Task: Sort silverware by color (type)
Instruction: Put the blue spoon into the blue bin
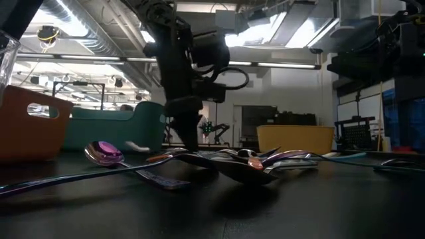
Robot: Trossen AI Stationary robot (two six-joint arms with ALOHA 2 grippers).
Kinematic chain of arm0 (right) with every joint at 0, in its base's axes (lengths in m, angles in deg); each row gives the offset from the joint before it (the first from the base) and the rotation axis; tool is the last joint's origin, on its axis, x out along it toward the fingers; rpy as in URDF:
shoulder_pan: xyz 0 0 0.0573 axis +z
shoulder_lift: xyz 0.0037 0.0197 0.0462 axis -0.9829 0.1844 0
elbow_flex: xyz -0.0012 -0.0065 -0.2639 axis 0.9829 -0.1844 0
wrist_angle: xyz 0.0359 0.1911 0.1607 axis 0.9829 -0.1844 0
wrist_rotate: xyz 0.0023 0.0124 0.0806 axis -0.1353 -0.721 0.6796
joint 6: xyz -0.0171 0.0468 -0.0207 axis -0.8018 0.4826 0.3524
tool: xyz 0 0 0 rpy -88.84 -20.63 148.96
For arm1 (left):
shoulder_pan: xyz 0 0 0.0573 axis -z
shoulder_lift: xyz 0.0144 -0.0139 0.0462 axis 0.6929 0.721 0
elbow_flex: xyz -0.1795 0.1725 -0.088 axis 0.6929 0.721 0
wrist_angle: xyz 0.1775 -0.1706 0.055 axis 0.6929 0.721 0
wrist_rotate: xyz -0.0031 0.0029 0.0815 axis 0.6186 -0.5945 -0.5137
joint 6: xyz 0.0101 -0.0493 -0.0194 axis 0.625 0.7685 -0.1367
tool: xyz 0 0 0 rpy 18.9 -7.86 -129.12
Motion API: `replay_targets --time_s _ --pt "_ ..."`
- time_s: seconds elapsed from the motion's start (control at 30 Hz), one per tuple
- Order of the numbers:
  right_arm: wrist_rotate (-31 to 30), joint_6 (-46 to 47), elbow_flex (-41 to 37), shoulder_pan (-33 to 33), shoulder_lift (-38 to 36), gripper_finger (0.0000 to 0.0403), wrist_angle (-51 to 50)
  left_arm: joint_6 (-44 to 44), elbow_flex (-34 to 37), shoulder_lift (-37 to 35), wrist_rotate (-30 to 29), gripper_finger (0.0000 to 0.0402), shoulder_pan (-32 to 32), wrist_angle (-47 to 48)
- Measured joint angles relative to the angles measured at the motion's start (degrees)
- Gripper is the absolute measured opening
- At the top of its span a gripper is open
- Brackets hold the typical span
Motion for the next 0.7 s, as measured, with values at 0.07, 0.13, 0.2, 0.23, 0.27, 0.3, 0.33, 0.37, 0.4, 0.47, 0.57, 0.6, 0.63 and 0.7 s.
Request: replay_targets --time_s 0.07,0.13,0.2,0.23,0.27,0.3,0.33,0.37,0.4,0.47,0.57,0.6,0.63,0.7 --pt "-0.01 0.00 0.00 0.00 0.00 0.0175 0.01 0.04 -1.82 0.00 0.18 0.0022 0.02 1.32" --pt "0.00 0.00 0.00 0.00 0.00 0.0175 0.00 0.01 -4.06 0.00 0.19 0.0023 0.02 3.30" --pt "0.00 0.00 0.02 0.00 0.00 0.0175 0.00 -0.01 -6.13 0.00 0.21 0.0023 0.02 4.77" --pt "0.00 0.00 0.00 0.00 0.00 0.0175 0.00 -0.02 -7.20 0.00 0.22 0.0023 0.02 5.44" --pt "0.00 0.00 0.00 0.00 0.00 0.0175 0.00 -0.13 -8.41 0.00 0.20 0.0023 0.02 6.25" --pt "-0.02 0.00 0.00 0.00 0.00 0.0175 0.00 -0.36 -9.63 0.00 0.22 0.0023 0.02 7.40" --pt "0.00 0.00 0.00 0.00 0.00 0.0175 0.00 -0.43 -10.93 0.00 0.22 0.0023 0.00 8.46" --pt "0.00 0.00 0.00 0.00 0.00 0.0175 0.00 -0.45 -12.31 -0.02 0.24 0.0024 0.00 9.26" --pt "0.00 0.00 0.00 0.00 0.00 0.0175 0.00 -0.70 -13.55 -0.04 0.26 0.0024 0.00 9.61" --pt "0.00 0.00 0.00 0.00 0.00 0.0175 0.00 -2.04 -15.89 -0.11 0.29 0.0023 0.00 10.86" --pt "0.00 0.00 0.00 0.00 0.00 0.0175 0.00 -3.15 -19.76 -0.11 0.30 0.0021 -0.01 13.63" --pt "0.00 0.00 0.00 0.00 0.00 0.0175 0.00 -3.41 -21.18 -0.11 0.22 0.0021 -0.09 14.81" --pt "0.00 0.00 0.00 0.00 0.00 0.0175 0.00 -3.45 -22.53 -0.15 0.17 0.0022 -0.16 15.99" --pt "0.00 0.00 0.01 0.00 0.00 0.0175 0.00 -3.44 -25.34 -0.15 0.12 0.0022 -0.50 18.67"
